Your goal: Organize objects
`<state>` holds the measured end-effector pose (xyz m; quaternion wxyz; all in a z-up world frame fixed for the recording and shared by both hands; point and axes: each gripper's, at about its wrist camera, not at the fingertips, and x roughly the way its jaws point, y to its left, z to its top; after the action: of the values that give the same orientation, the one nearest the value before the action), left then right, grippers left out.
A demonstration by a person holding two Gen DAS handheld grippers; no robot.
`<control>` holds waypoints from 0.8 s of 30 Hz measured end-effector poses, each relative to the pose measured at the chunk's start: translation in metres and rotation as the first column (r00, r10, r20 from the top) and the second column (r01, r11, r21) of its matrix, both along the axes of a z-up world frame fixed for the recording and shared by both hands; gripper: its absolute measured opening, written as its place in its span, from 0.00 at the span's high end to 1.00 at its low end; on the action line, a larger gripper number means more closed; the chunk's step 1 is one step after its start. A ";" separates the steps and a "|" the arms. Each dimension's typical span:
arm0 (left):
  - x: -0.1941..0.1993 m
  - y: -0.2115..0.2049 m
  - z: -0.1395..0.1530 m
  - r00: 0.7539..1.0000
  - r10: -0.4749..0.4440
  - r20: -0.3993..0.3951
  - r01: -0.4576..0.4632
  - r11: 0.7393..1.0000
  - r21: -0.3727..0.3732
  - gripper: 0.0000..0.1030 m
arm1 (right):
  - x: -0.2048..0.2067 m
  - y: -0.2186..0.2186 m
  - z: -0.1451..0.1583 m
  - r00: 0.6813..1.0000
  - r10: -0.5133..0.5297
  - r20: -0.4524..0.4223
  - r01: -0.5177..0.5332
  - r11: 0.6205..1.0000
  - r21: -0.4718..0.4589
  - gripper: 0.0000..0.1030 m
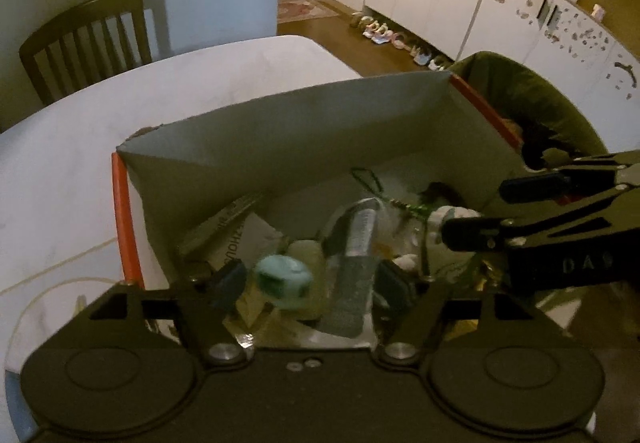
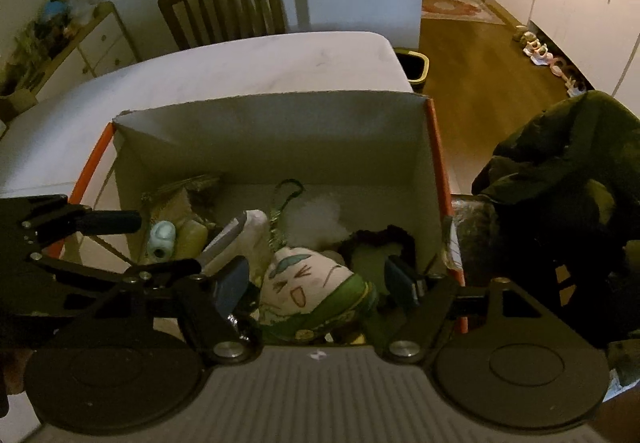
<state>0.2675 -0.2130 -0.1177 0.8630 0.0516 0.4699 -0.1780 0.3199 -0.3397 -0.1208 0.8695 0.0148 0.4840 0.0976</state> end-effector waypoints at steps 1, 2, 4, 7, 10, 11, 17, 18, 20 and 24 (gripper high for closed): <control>-0.002 0.000 0.002 1.000 -0.002 0.003 0.002 1.000 -0.001 0.30 | -0.002 0.000 0.002 1.000 0.000 0.005 0.000 1.000 0.002 0.26; -0.005 0.001 0.004 1.000 -0.005 0.006 0.005 1.000 -0.005 0.29 | -0.005 -0.001 0.005 1.000 -0.001 0.011 0.001 1.000 0.004 0.25; -0.008 0.003 0.007 1.000 -0.009 0.009 0.009 1.000 -0.014 0.28 | -0.010 -0.001 0.011 1.000 -0.002 0.023 0.002 1.000 0.014 0.24; -0.015 0.005 0.013 1.000 -0.019 0.020 0.020 0.999 -0.028 0.26 | -0.019 0.000 0.018 0.999 -0.007 0.042 0.006 1.000 0.025 0.24; -0.024 0.008 0.020 0.999 -0.032 0.034 0.033 0.998 -0.045 0.23 | -0.027 0.001 0.026 0.998 -0.016 0.060 0.014 0.999 0.039 0.24; -0.027 0.011 0.022 0.999 -0.036 0.040 0.038 0.998 -0.048 0.22 | -0.030 0.002 0.028 0.998 -0.018 0.065 0.015 0.999 0.044 0.24; -0.041 0.021 0.039 0.995 -0.051 0.080 0.057 0.996 -0.073 0.19 | -0.049 0.009 0.041 0.994 -0.036 0.105 0.029 0.998 0.064 0.23; -0.044 0.024 0.042 0.995 -0.053 0.087 0.060 0.995 -0.079 0.19 | -0.053 0.010 0.043 0.993 -0.040 0.112 0.032 0.997 0.067 0.23; -0.049 0.029 0.047 0.993 -0.054 0.101 0.063 0.994 -0.087 0.18 | -0.060 0.013 0.047 0.991 -0.044 0.127 0.035 0.997 0.073 0.23; -0.061 0.041 0.058 0.988 -0.063 0.142 0.075 0.993 -0.085 0.15 | -0.077 0.020 0.056 0.983 -0.055 0.175 0.042 0.996 0.079 0.22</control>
<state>0.2065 -0.1722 -0.0594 0.8885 0.0410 0.3980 -0.2249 0.2433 -0.3201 -0.0645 0.9099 0.0503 0.4005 0.0955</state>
